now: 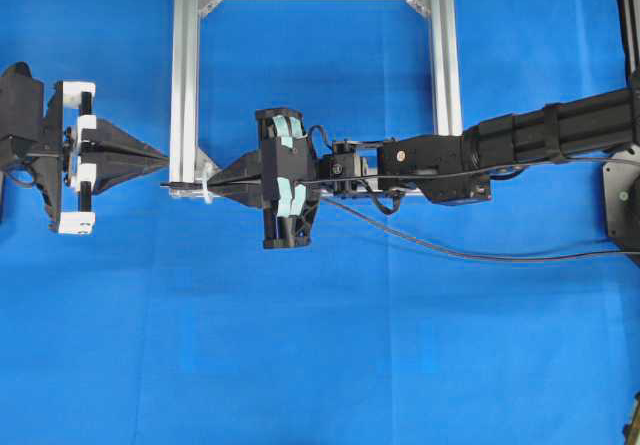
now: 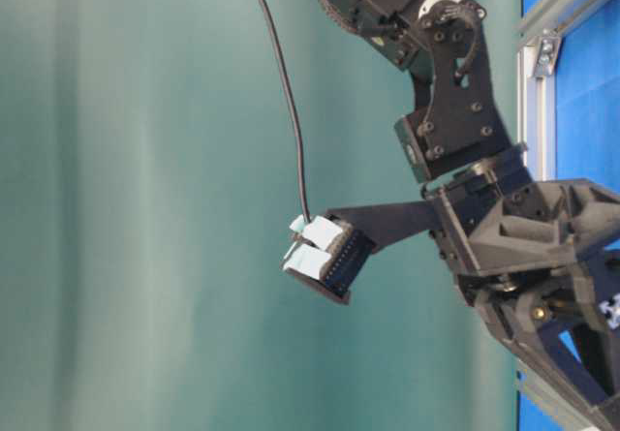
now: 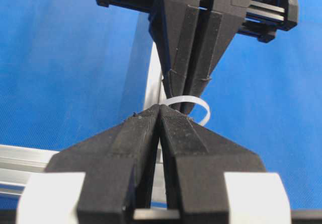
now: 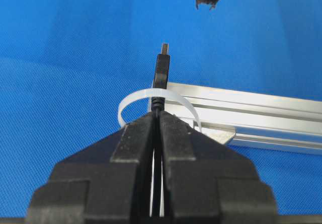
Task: Insert the wire through the string loop located on the left side.
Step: 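Move the left gripper right and grasp the plug tip beyond the loop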
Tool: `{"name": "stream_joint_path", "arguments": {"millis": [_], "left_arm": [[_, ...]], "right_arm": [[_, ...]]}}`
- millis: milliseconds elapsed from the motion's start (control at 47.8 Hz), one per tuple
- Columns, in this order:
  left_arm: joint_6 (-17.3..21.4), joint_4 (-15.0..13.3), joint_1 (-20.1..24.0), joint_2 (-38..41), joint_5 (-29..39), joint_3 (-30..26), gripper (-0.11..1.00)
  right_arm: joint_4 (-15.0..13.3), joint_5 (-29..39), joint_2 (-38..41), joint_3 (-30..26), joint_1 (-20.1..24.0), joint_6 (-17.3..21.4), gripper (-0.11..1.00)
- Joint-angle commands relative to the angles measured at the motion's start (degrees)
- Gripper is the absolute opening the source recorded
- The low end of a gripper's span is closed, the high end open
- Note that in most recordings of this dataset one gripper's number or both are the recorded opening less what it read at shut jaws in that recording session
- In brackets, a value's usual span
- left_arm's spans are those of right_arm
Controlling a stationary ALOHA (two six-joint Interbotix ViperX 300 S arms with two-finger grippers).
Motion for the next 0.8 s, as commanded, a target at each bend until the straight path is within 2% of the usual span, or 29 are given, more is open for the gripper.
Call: {"name": "stream_joint_path", "arguments": {"millis": [0,168,230,272,482,565,775], "left_arm": [[0.09,0.26,-0.09,-0.26,-0.26,-1.14,0.0],[-0.09,0.26,-0.18,-0.18,-0.26,-1.32,0.01],[-0.09,0.26,-0.18,-0.18,-0.26,-1.32,0.05],[-0.18,0.26,-0.18,-0.18,-0.26,-1.41,0.13],[-0.18,0.26,-0.7,-0.35,-0.18,-1.49,0.73],[-0.18,0.26,-0.79,-0.26,-0.18,-1.49,0.89],[-0.53,0.26,-1.05,2.02,0.09,-2.37,0.89]], "right_arm": [[0.09,-0.35,-1.32,-0.79,-0.18,0.18,0.0],[0.09,-0.26,-1.32,-0.88,-0.18,0.18,0.0],[0.09,-0.26,-1.32,-0.79,-0.18,0.09,0.0],[0.09,-0.26,-1.32,-0.79,-0.18,0.18,0.0],[0.09,-0.26,-1.41,-0.79,-0.18,0.09,0.0],[0.09,-0.26,-1.32,-0.79,-0.18,0.18,0.0],[0.09,-0.26,-1.32,-0.88,-0.26,0.09,0.0]]}}
